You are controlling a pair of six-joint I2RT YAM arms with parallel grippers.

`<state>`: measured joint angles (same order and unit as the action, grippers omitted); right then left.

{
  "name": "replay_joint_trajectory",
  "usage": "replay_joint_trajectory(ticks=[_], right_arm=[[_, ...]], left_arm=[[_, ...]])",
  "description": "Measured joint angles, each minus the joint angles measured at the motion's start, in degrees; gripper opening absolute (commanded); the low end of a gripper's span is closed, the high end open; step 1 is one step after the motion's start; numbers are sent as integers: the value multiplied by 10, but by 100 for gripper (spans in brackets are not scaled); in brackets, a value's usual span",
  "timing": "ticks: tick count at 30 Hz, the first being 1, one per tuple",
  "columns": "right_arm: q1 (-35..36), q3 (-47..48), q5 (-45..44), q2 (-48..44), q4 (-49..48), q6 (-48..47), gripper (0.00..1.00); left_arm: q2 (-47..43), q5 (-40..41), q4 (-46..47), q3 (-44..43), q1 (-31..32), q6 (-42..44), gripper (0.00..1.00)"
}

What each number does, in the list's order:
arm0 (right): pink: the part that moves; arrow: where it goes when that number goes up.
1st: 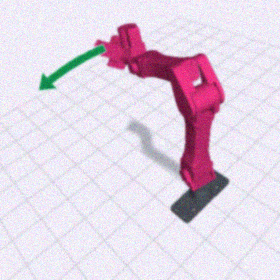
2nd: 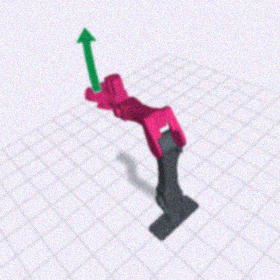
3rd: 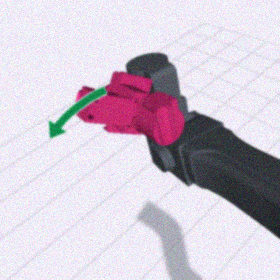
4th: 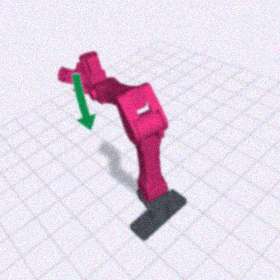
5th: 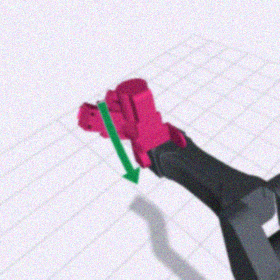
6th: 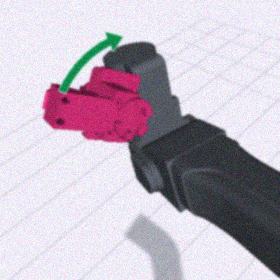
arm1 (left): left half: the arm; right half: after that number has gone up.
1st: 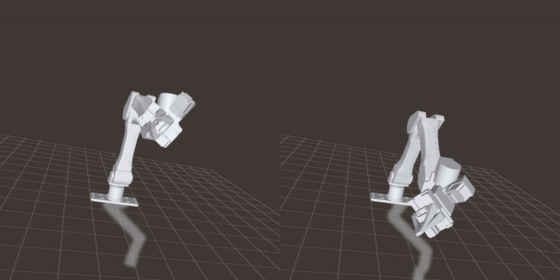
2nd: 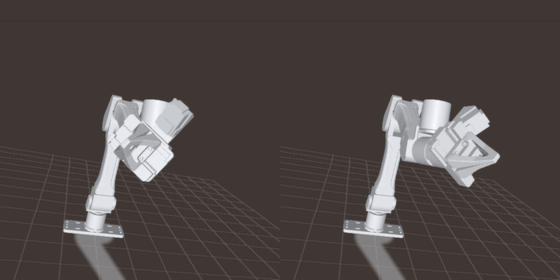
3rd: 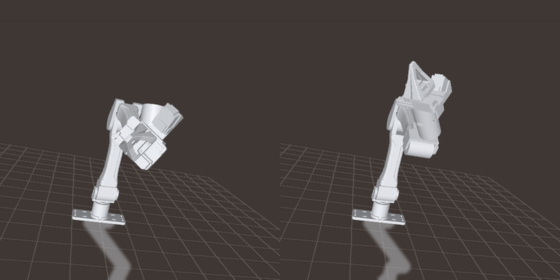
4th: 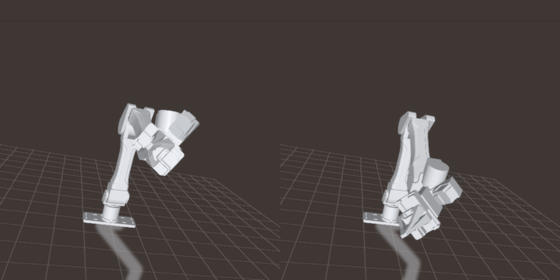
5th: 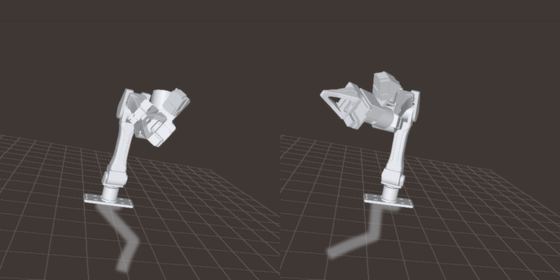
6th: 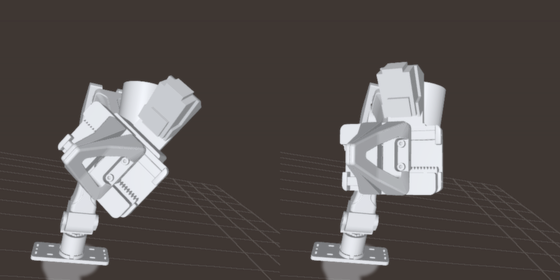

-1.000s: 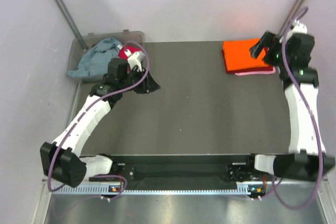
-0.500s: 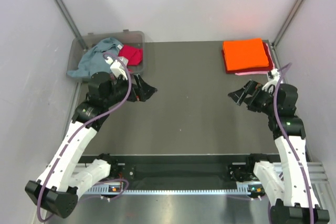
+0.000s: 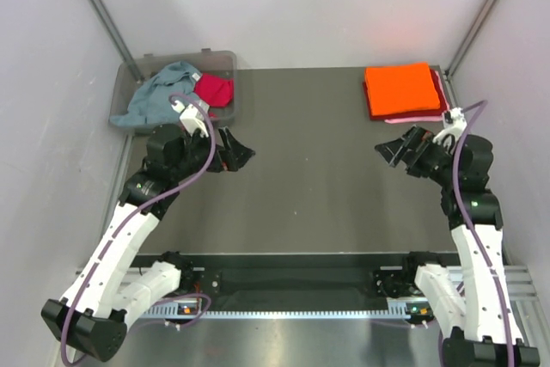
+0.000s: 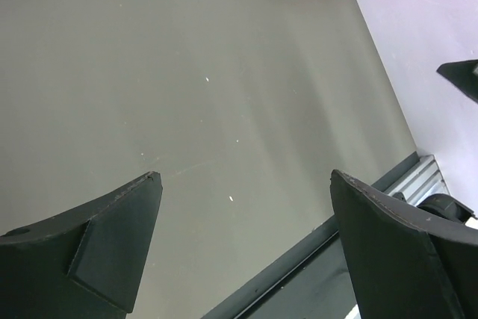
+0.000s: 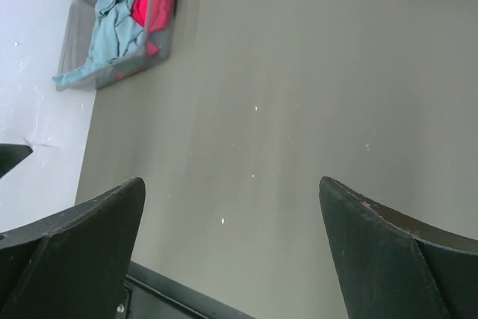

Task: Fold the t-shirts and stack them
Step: Reset both grippers

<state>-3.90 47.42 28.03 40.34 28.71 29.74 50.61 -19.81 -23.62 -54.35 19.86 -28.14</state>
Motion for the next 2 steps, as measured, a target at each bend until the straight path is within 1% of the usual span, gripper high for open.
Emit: replay_joint_trajectory(ticks=[2], right_arm=[[0, 11, -1, -1, 0, -1, 100]], left_arm=[[0, 0, 0, 0, 0, 1, 99]])
